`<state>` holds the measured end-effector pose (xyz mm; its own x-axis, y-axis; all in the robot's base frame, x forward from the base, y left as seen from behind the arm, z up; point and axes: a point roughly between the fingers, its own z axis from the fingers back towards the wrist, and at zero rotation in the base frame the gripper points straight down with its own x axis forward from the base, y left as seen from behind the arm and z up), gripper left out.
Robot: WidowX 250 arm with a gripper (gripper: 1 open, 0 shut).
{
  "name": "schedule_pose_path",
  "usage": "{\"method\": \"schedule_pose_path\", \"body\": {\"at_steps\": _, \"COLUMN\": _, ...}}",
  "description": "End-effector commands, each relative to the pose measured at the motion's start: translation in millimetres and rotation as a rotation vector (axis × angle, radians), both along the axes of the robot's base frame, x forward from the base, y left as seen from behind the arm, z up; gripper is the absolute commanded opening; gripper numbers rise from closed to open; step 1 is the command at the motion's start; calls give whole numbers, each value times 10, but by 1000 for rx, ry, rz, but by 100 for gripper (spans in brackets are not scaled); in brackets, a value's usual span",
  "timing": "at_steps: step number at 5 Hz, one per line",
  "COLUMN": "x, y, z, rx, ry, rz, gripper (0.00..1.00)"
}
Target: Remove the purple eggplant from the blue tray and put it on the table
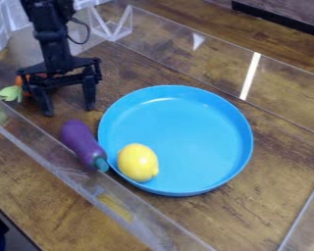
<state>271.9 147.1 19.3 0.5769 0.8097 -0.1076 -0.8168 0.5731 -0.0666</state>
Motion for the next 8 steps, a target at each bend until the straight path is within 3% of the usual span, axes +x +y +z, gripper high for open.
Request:
{"method": "schedule_pose_path", "body": {"at_steps": 1, "x": -17, "y": 96, "z": 131, "rx": 16, "ry": -40, "rz": 45, "gripper": 100}}
{"method": "schedule_pose_path", "body": {"at_steps": 2, "x": -36, "y": 89, "z": 126, "rx": 1, "ry": -38, "rz": 67, "gripper": 100}}
{"method": "schedule_pose_path", "body": {"at_steps": 4, "x": -52, "y": -4, "z": 113, "rx": -16, "ry": -34, "rz": 186, "gripper": 100}}
{"method": "schedule_pose_path", "body": {"at_steps": 7, "x": -92, "y": 79, "z": 112, "rx": -41, "ry": -23, "rz": 17, "gripper": 100}}
{"method": "schedule_pose_path", "body": {"at_steps": 8, "x": -26, "y": 3, "z": 97, "rx": -50, "ry": -20, "rz": 14, "gripper": 100}}
